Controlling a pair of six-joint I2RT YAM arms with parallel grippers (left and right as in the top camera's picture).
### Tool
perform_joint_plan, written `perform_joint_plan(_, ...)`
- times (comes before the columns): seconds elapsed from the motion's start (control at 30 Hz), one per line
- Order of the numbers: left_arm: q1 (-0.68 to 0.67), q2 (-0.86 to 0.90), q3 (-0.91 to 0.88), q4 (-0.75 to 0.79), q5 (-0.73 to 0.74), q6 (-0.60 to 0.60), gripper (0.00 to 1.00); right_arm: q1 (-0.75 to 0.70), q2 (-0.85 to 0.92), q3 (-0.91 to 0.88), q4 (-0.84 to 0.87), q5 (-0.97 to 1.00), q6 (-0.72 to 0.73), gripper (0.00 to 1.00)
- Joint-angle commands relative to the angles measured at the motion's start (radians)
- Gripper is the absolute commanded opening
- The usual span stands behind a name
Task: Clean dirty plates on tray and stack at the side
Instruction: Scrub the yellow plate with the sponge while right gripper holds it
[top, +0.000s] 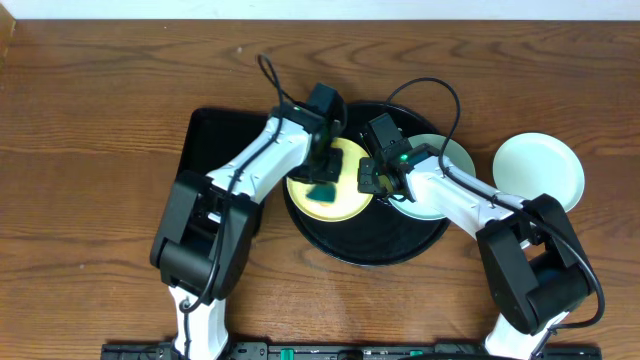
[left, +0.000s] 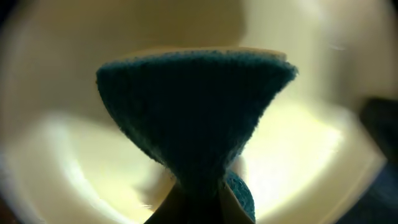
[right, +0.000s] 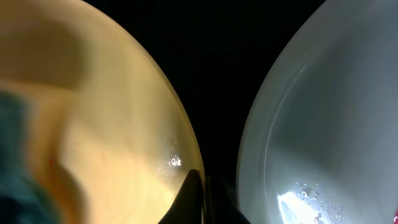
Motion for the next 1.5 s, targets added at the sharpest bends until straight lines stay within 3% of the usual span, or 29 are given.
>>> perform_joint_plan(0.0, -0.019, 0.002, 0.0, 0.024, 0.094, 0.081, 0.08, 0.005, 0.008, 0.01, 0.0, 0.002, 0.013, 0.01)
perform_joint_plan(0.17, 0.007, 0.002, 0.0, 0.087, 0.011, 0.069, 0.07, 0.005, 0.008, 0.01, 0.0, 0.002, 0.013, 0.02)
perform_joint_plan(0.47, 0.077, 0.002, 0.0, 0.144, -0.328, -0.018, 0.07, 0.005, 0.008, 0.01, 0.0, 0.002, 0.013, 0.01)
perform_joint_plan(0.6, 0.077, 0.002, 0.0, 0.072, -0.257, -0.018, 0.07, 0.005, 0.008, 0.01, 0.0, 0.002, 0.013, 0.01)
perform_joint_plan(0.77, 0.06, 0.002, 0.0, -0.082, -0.021, 0.003, 0.08, 0.005, 0.008, 0.01, 0.0, 0.002, 0.013, 0.02)
perform_joint_plan(0.9, 0.047, 0.002, 0.0, -0.111, 0.114, 0.055, 0.07, 0.005, 0.008, 0.01, 0.0, 0.002, 0.013, 0.02)
perform_joint_plan(1.2, 0.046, 0.002, 0.002, -0.01, 0.119, 0.055, 0.08, 0.005, 0.008, 0.01, 0.0, 0.002, 0.013, 0.02)
perform_joint_plan(1.3, 0.046, 0.001, 0.005, -0.044, 0.127, 0.059, 0.07, 0.005, 0.008, 0.01, 0.0, 0.002, 0.013, 0.02)
perform_joint_plan(1.47, 0.043, 0.001, 0.005, -0.174, 0.19, 0.18, 0.07, 0.005, 0.008, 0.01, 0.0, 0.002, 0.013, 0.02)
